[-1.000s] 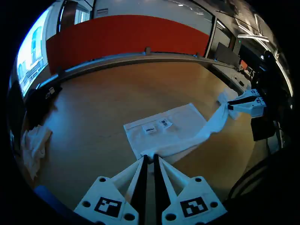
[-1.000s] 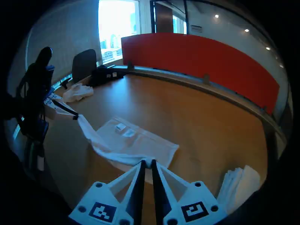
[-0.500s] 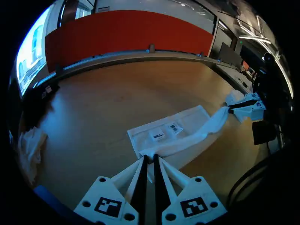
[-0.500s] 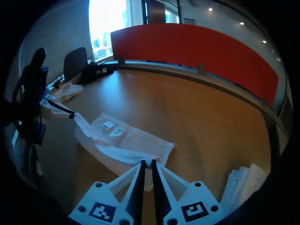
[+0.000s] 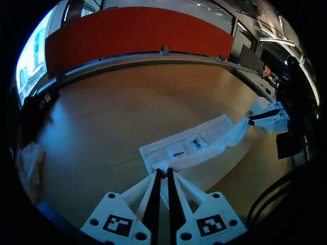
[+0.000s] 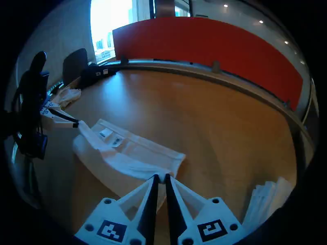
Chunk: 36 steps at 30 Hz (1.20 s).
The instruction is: Fold towel
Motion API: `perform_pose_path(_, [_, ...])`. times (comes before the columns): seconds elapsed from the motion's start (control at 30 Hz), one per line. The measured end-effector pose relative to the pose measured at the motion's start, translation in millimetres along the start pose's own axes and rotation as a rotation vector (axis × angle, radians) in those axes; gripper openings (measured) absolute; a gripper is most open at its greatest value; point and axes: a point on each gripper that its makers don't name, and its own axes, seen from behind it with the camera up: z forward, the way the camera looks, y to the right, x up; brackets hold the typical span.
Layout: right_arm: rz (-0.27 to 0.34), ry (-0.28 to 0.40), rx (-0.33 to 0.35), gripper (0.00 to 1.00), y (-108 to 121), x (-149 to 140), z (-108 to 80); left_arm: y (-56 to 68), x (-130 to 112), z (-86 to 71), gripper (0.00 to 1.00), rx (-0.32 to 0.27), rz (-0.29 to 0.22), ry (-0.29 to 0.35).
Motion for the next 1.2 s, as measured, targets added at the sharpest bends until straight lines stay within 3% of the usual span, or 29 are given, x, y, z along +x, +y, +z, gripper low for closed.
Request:
perform_pose_path(0.33, [0.031,-0.007,-0.039,0.14,13,-2,20.0,-12.1,-6,24.1,0.12,0.017,-0.010,-0.013])
perform_pose_path(0.57, [0.037,0.003,-0.072,0.29,21,1,25.7,-18.9,-4,29.7,0.17,0.040,-0.010,-0.015])
perform_pose_path(0.6, [0.034,0.005,-0.075,0.33,21,1,25.3,-19.2,-3,29.2,0.23,0.041,-0.010,-0.013])
perform_pose_path(0.7, [0.026,0.011,-0.081,0.61,22,3,23.2,-19.8,-1,26.8,0.43,0.041,-0.013,-0.008])
perform_pose_path(0.73, [0.023,0.012,-0.080,0.68,22,3,22.3,-19.9,-1,25.7,0.53,0.040,-0.015,-0.007])
perform_pose_path(0.83, [0.022,0.013,-0.071,0.72,20,3,20.6,-19.1,-1,23.4,0.85,0.035,-0.022,-0.009])
perform_pose_path(0.9, [0.025,0.012,-0.066,0.73,19,3,19.9,-18.7,-2,22.2,0.97,0.035,-0.027,-0.009])
perform_pose_path(1.2, [0.029,0.015,-0.059,0.73,15,0,11.6,-18.8,-10,11.0,0.97,0.057,-0.046,0.000])
